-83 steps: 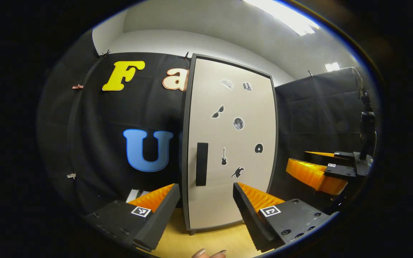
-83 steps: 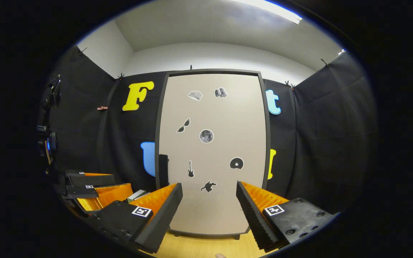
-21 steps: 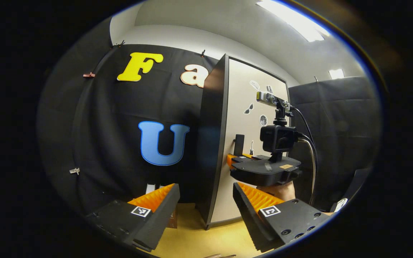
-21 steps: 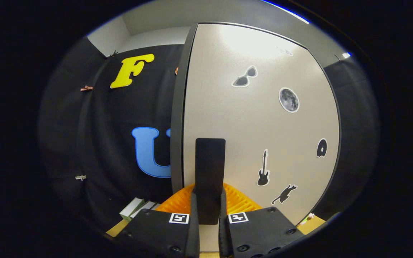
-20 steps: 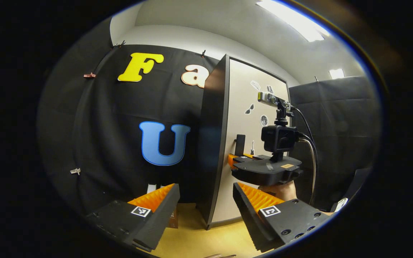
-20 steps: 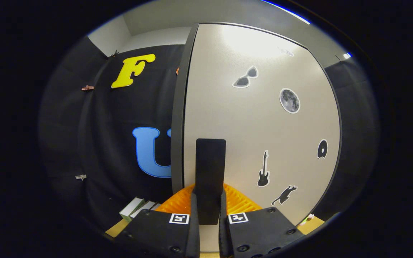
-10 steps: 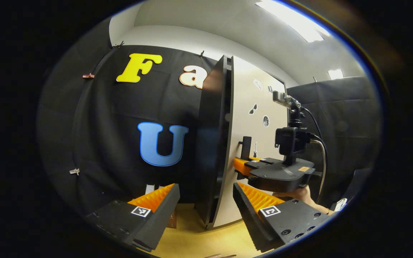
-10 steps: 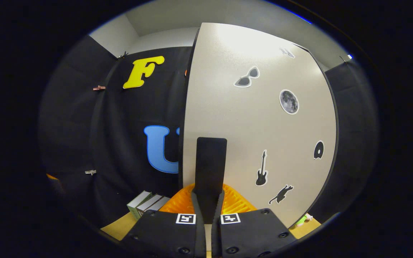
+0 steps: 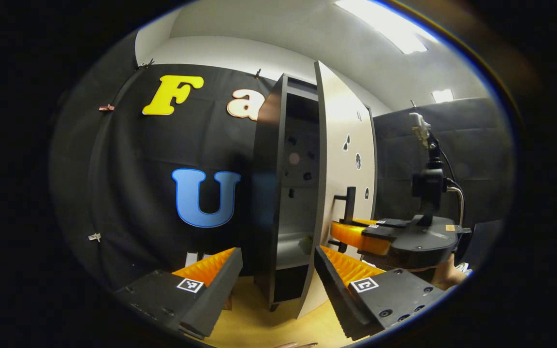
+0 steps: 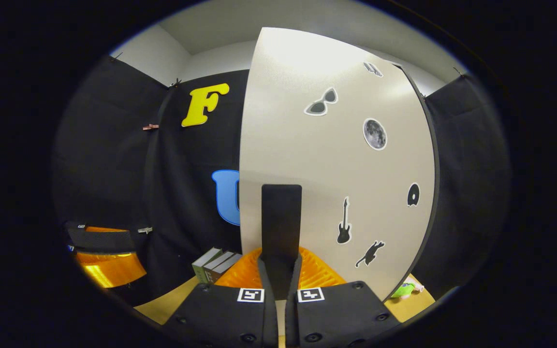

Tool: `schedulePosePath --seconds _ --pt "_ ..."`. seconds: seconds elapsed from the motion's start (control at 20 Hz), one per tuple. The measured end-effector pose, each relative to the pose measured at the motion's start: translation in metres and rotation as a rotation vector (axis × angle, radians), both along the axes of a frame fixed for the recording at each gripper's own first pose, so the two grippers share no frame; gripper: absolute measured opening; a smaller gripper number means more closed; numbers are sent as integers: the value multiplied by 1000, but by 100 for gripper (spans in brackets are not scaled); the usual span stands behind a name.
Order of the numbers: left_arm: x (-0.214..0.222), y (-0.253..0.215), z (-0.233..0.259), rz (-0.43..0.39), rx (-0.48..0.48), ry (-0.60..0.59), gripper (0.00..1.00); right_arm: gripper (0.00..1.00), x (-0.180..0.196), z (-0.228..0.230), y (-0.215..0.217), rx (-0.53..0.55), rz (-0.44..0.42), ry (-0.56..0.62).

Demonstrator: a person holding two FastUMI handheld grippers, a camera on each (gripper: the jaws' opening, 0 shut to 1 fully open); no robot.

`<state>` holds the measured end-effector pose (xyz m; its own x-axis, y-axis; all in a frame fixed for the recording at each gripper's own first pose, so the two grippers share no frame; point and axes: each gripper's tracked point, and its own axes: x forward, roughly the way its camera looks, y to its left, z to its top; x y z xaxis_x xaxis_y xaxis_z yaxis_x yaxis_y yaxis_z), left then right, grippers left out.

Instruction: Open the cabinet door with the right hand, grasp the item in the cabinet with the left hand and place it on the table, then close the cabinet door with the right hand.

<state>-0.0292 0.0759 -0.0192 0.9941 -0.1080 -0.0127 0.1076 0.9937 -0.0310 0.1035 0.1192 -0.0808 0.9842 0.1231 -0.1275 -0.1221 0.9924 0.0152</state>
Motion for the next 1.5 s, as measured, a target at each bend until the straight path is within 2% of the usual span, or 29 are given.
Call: schedulePosePath --seconds 0.25,0.6,0.85,1.0,1.15,1.5 --pt "6 -20 6 -19 17 -16 95 10 -24 5 -13 18 38 15" --pt "32 -55 15 20 32 -46 94 10 -44 9 -32 37 127 26" --pt "55 -84 3 43 46 -34 94 10 -59 12 -49 53 174 36" --pt "69 -107 -6 22 25 -19 97 10 -65 14 -61 66 173 29" --pt "84 -129 -14 7 23 3 95 11 -71 15 -74 74 165 25" --pt "117 -189 -23 -59 27 17 94 10 -76 18 -105 89 44 2"
